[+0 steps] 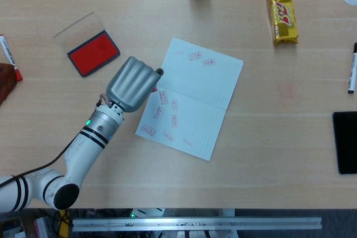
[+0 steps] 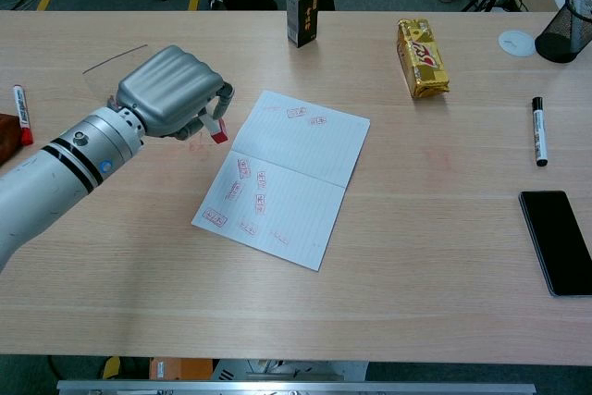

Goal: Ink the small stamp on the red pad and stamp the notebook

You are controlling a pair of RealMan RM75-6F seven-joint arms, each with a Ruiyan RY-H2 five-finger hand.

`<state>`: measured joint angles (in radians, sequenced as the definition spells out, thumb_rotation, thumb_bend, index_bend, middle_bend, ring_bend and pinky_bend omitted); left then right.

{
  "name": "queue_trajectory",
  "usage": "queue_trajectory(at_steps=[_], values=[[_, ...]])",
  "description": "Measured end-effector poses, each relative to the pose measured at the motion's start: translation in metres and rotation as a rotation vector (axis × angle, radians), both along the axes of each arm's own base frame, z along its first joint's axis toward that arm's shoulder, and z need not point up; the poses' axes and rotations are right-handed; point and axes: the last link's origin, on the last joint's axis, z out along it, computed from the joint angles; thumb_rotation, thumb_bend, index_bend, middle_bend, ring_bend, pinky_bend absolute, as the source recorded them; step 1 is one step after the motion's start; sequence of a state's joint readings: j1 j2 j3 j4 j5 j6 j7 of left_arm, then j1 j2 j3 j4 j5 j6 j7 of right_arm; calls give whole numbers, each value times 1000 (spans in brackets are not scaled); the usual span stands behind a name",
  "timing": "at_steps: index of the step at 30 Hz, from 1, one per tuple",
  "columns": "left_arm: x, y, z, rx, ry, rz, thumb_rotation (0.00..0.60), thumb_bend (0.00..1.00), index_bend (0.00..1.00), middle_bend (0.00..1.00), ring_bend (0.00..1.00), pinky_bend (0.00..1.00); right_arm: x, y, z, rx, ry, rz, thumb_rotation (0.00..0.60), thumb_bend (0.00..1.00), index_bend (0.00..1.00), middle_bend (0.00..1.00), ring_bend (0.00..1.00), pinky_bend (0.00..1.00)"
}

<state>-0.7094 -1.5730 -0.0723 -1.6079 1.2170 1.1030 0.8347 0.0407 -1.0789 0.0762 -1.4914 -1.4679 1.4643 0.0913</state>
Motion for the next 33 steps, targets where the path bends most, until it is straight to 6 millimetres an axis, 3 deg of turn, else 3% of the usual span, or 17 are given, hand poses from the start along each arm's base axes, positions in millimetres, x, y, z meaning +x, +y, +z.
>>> queue_trajectory(at_steps=[6, 16, 33], values=[[-26, -3, -3, 4, 46, 28, 600, 339, 599, 1000, 1000, 1000, 2, 0, -2, 9, 0, 3, 600, 311, 227, 329, 230, 264], [-57, -7, -29, -3, 135, 38, 600, 338, 597, 1000, 1000, 1000, 4, 0, -3, 11, 5, 3, 600, 310, 227, 329, 230, 264], [-70, -1, -42, 6, 158, 77, 600, 338, 536, 1000, 1000, 1000, 6, 0, -3, 9, 14, -2, 600, 310, 227, 329, 230, 264]])
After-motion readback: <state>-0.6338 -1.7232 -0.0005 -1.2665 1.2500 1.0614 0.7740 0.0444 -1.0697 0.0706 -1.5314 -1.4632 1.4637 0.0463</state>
